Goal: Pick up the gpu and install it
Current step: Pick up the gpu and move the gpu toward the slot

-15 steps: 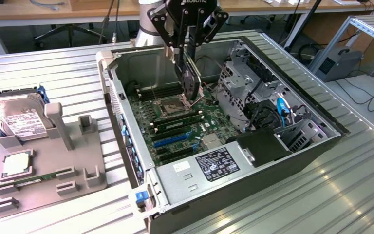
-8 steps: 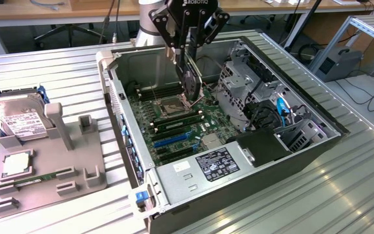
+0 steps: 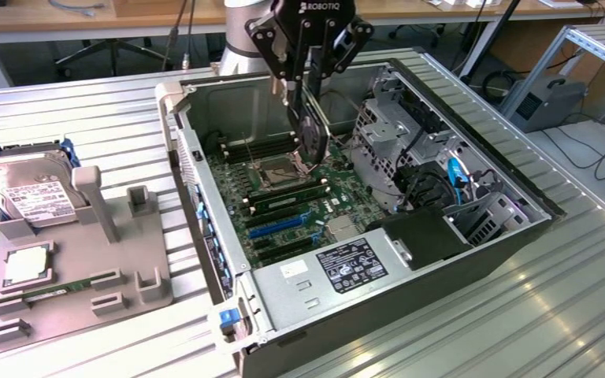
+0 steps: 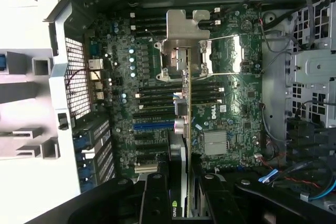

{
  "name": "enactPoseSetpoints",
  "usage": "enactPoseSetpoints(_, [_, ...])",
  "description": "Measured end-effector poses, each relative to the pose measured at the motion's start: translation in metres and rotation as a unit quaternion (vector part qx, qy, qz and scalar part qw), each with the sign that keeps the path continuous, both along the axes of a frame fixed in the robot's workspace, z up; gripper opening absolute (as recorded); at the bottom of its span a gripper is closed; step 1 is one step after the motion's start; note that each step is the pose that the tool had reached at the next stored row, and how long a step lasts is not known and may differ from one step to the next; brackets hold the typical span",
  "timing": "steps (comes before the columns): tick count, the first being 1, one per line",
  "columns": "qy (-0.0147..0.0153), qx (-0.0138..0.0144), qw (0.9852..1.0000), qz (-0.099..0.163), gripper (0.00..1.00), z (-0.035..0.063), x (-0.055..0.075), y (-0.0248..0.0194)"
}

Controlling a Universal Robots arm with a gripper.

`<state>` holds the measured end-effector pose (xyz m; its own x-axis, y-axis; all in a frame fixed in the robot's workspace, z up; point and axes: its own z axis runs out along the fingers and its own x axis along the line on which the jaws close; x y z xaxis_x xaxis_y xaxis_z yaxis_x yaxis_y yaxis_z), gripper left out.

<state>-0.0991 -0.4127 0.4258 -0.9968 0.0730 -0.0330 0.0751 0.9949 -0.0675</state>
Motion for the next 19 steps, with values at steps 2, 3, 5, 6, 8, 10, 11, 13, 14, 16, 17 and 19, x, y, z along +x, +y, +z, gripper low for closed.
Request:
enactPoseSetpoints(2, [0.0,-0.0002,1.0,0.0,0.27,-0.0006,0.0009,0.0])
enactPoseSetpoints(3, [0.0,-0.0003,1.0,0.0,0.27,-0.0009,0.0013,0.0])
enactPoseSetpoints(5, [0.0,-0.0006,1.0,0.0,0.27,-0.0018,0.0027,0.0])
enactPoseSetpoints(6, [0.0,-0.0007,1.0,0.0,0.27,-0.0025,0.0035,0.0])
enactPoseSetpoints(8, [0.0,-0.001,1.0,0.0,0.27,-0.0033,0.0048,0.0])
enactPoseSetpoints(10, [0.0,-0.0013,1.0,0.0,0.27,-0.0039,0.0059,0.0])
enactPoseSetpoints(11, [0.0,-0.0015,1.0,0.0,0.27,-0.0042,0.0063,0.0])
enactPoseSetpoints(13, [0.0,-0.0017,1.0,0.0,0.27,-0.005,0.0073,0.0])
enactPoseSetpoints(14, [0.0,-0.0018,1.0,0.0,0.27,-0.0053,0.0077,0.0])
enactPoseSetpoints(16, [0.0,-0.002,1.0,0.0,0.27,-0.006,0.0083,0.0])
enactPoseSetpoints(17, [0.0,-0.0021,1.0,0.0,0.27,-0.0064,0.0086,0.0])
enactPoseSetpoints(19, [0.0,-0.0022,1.0,0.0,0.27,-0.0072,0.0089,0.0])
